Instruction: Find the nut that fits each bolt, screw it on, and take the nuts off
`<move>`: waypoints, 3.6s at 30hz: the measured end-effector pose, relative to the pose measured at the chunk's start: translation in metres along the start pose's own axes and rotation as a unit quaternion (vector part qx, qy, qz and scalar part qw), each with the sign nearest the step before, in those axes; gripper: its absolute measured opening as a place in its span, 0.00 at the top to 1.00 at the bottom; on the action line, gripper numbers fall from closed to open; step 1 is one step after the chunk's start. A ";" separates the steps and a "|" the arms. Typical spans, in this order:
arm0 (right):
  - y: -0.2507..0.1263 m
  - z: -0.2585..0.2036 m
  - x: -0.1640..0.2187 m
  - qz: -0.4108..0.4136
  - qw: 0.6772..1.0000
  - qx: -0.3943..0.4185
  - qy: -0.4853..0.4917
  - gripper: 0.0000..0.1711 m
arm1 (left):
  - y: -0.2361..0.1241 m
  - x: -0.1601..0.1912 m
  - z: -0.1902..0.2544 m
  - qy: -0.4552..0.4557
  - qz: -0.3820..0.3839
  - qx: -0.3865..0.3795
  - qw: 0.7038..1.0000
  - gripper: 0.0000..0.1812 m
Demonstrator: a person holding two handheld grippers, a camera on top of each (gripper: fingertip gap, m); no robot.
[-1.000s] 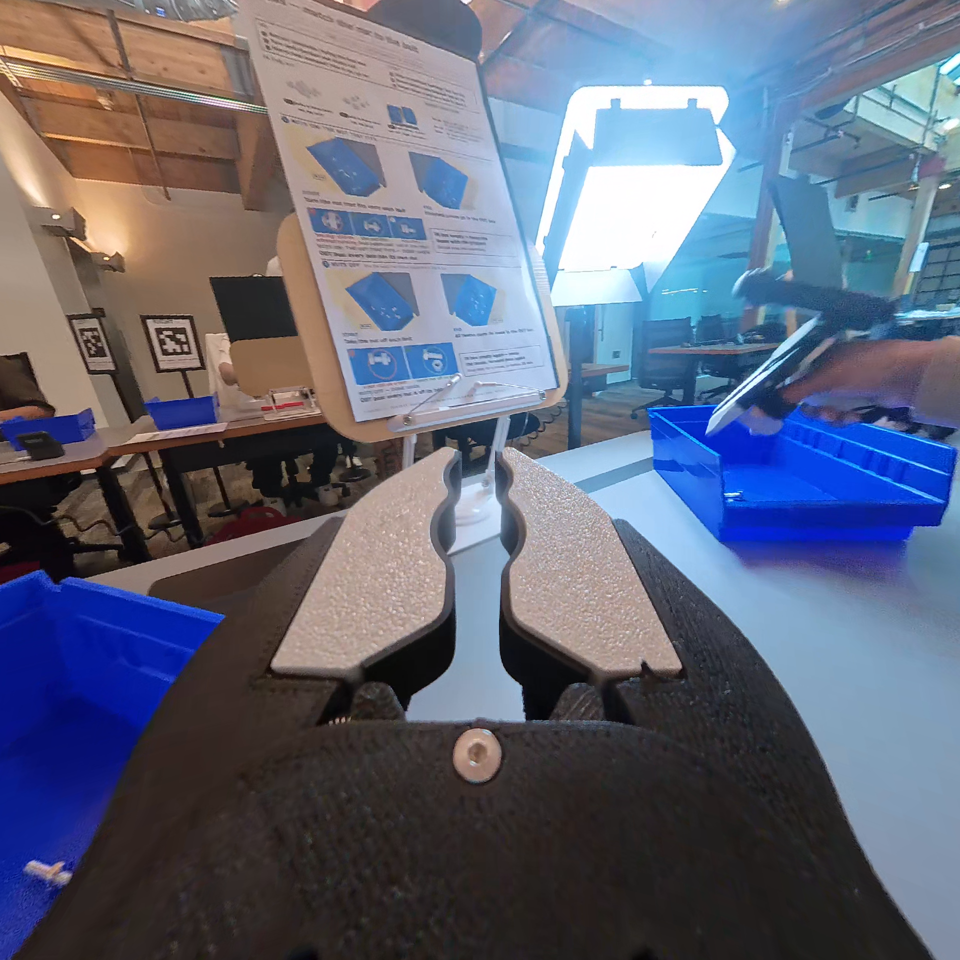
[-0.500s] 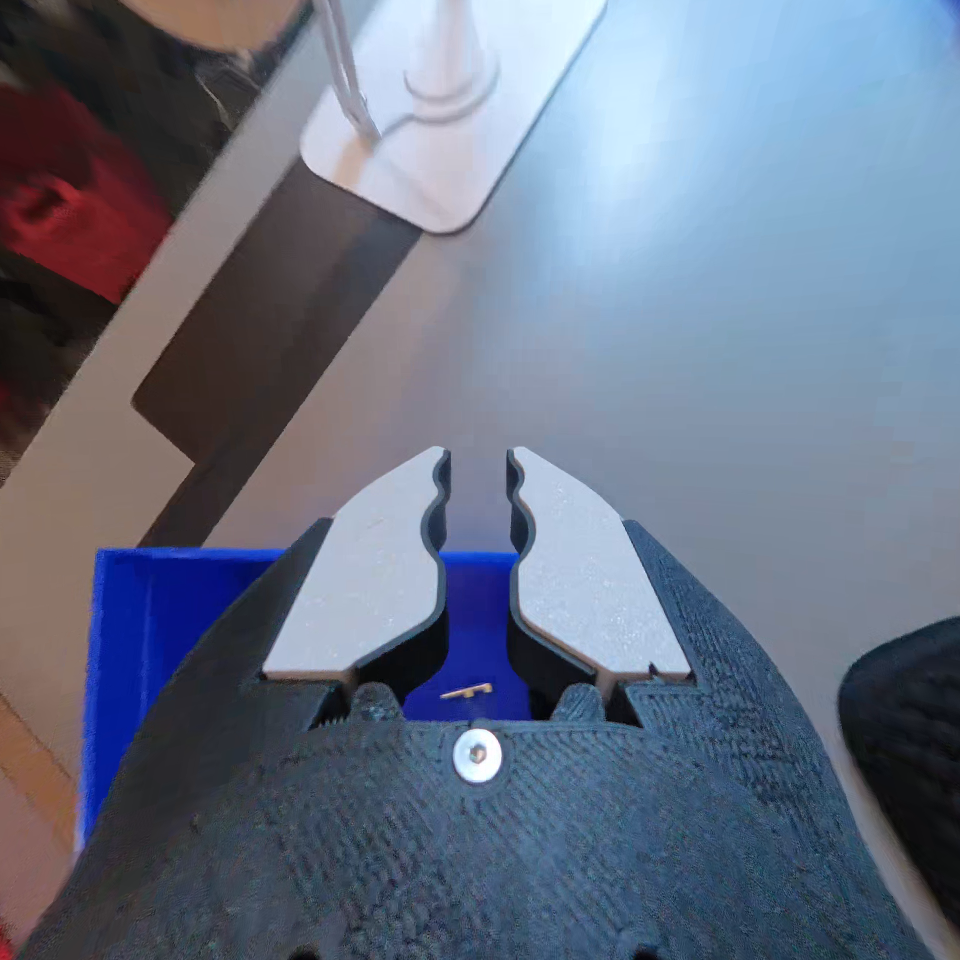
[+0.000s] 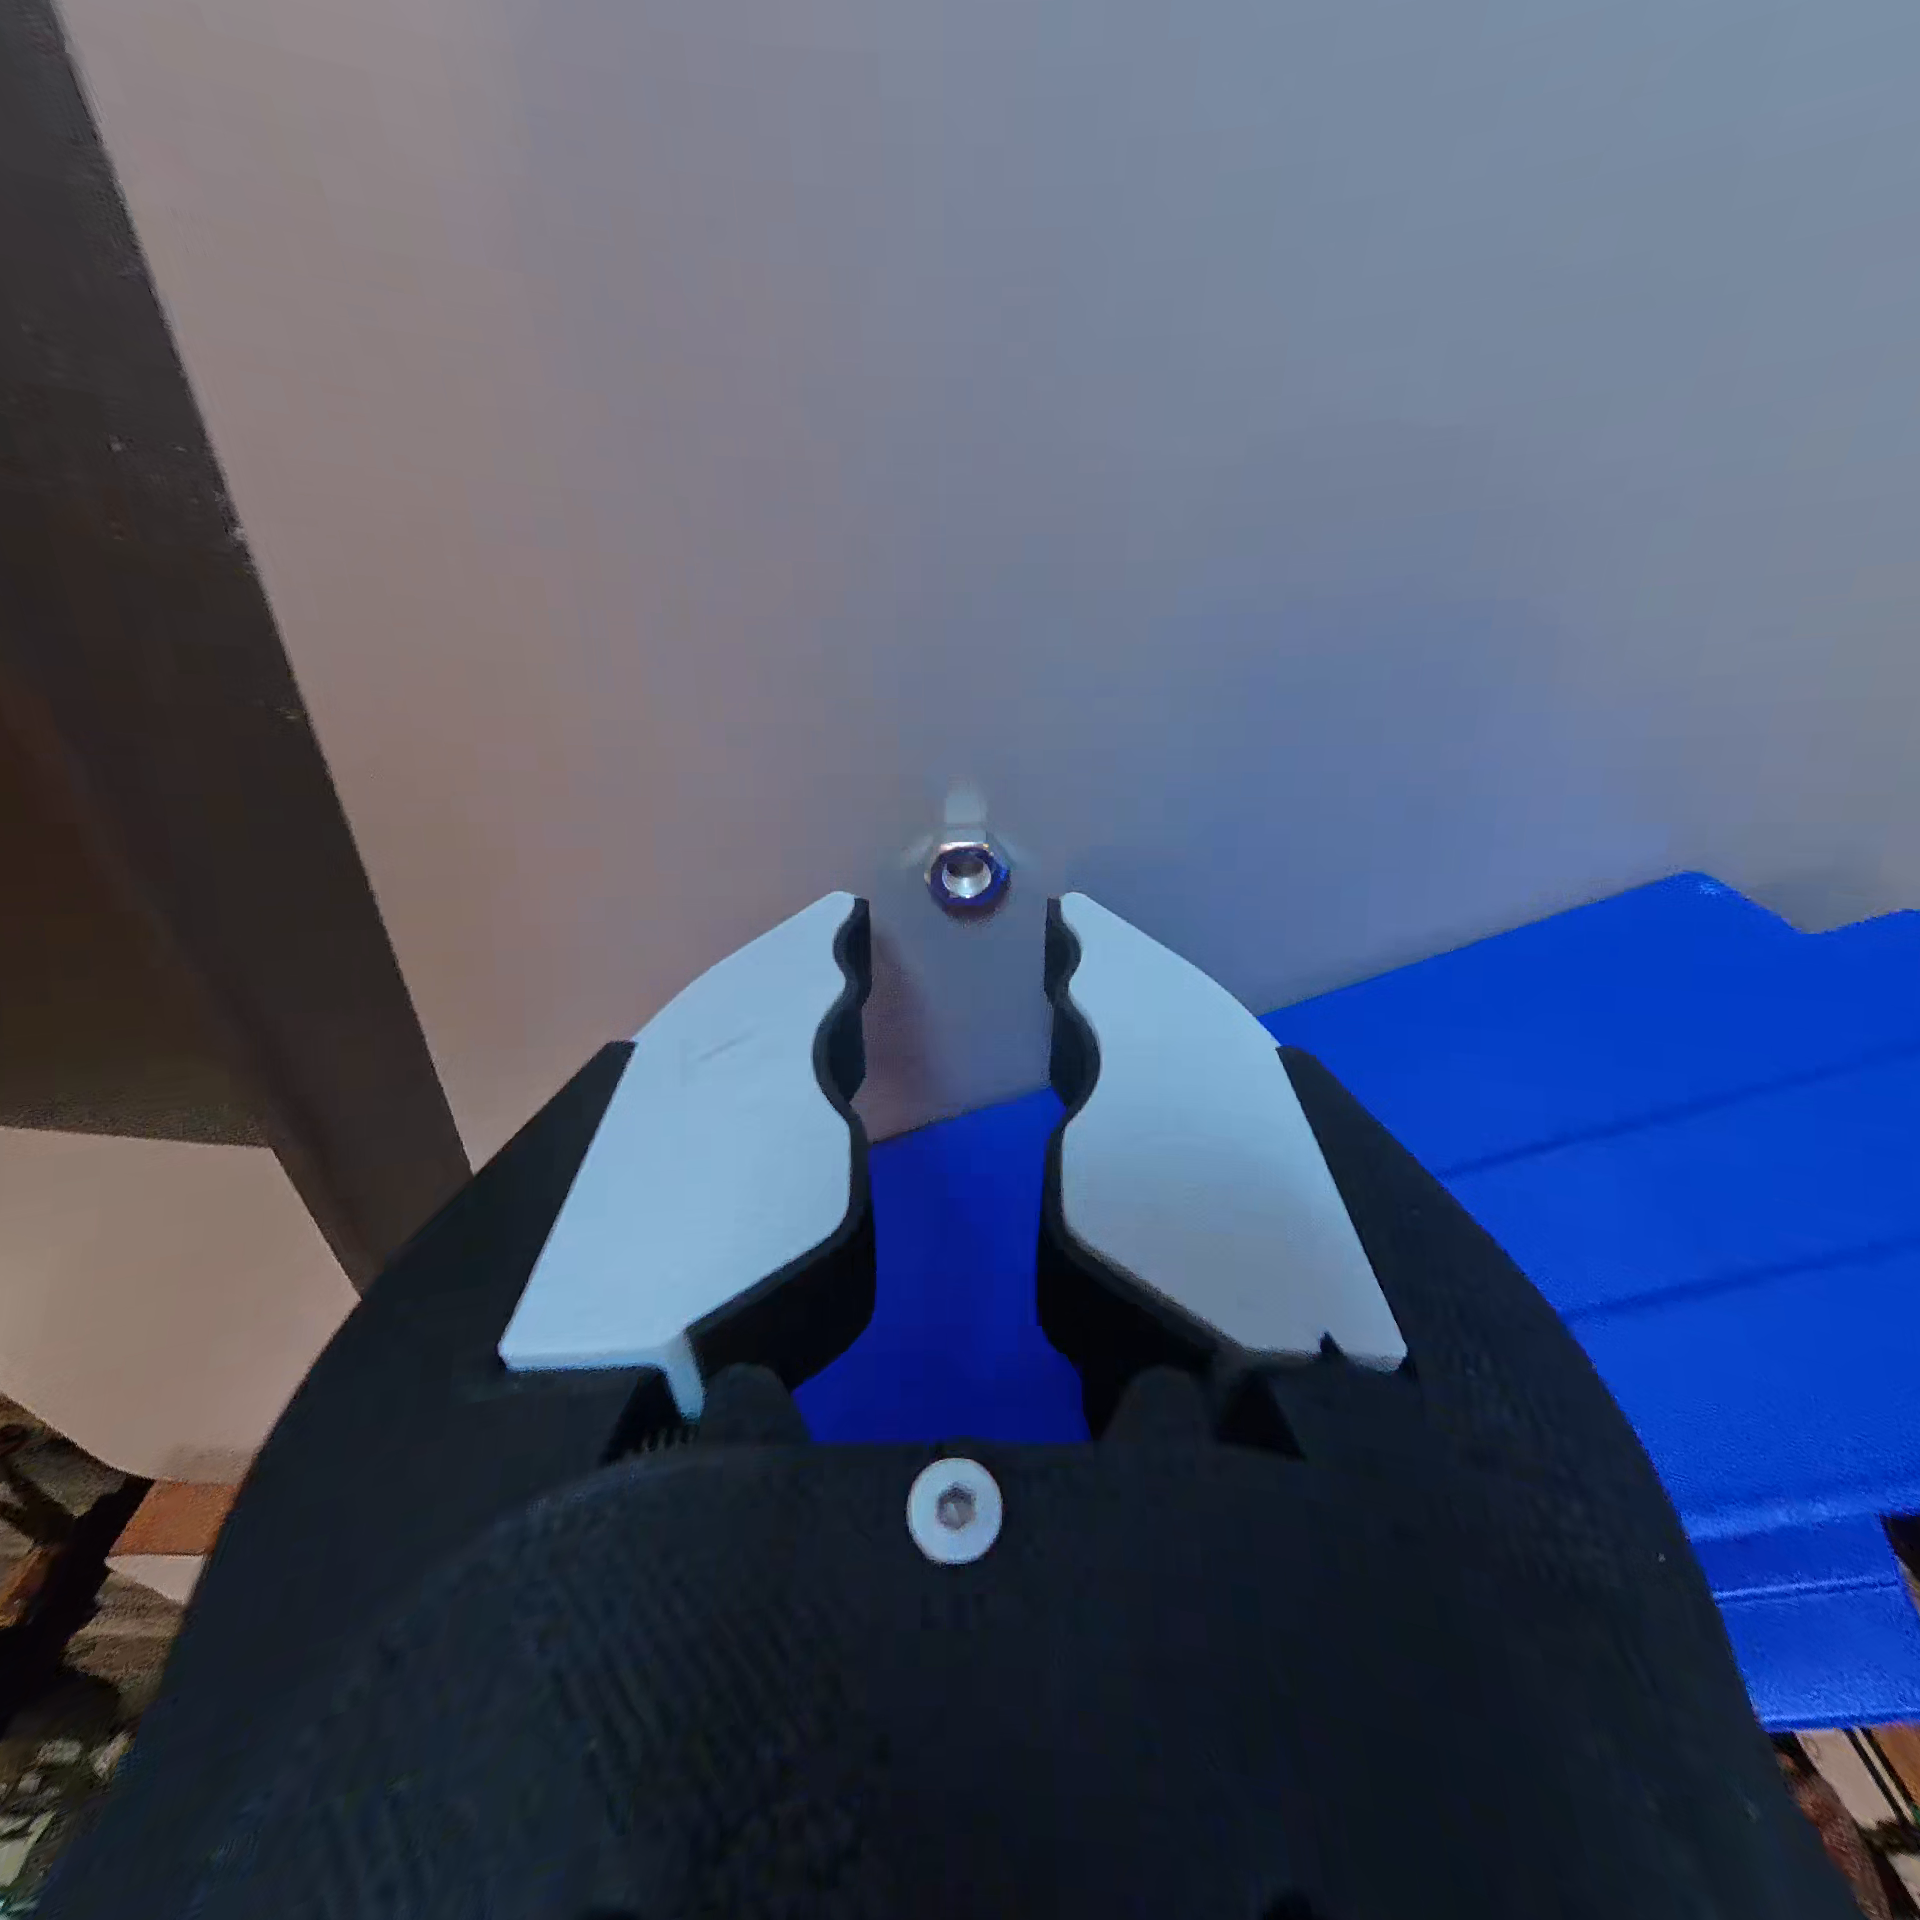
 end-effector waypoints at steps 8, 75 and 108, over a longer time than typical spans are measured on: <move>-0.002 0.001 -0.001 0.009 1.000 -0.004 0.013 0.82 | 0.009 0.007 -0.005 0.013 -0.067 0.000 0.998 0.86; -0.091 0.286 0.091 -0.421 0.849 0.274 0.166 0.91 | -0.073 -0.136 0.274 -0.003 0.687 -0.151 0.710 0.90; -0.016 0.008 0.003 0.024 0.999 0.039 0.008 0.87 | -0.042 0.118 0.070 -0.360 0.169 -0.088 0.913 0.79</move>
Point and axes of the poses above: each gripper's, where its closed fingertips meet, y out along the fingers, x out of its underside, z = x × y across the jaws, the point moved 2 cm from there along -y, back along the fingers, and after that the axes turned 10 degrees about z, right-handed, at the moved point
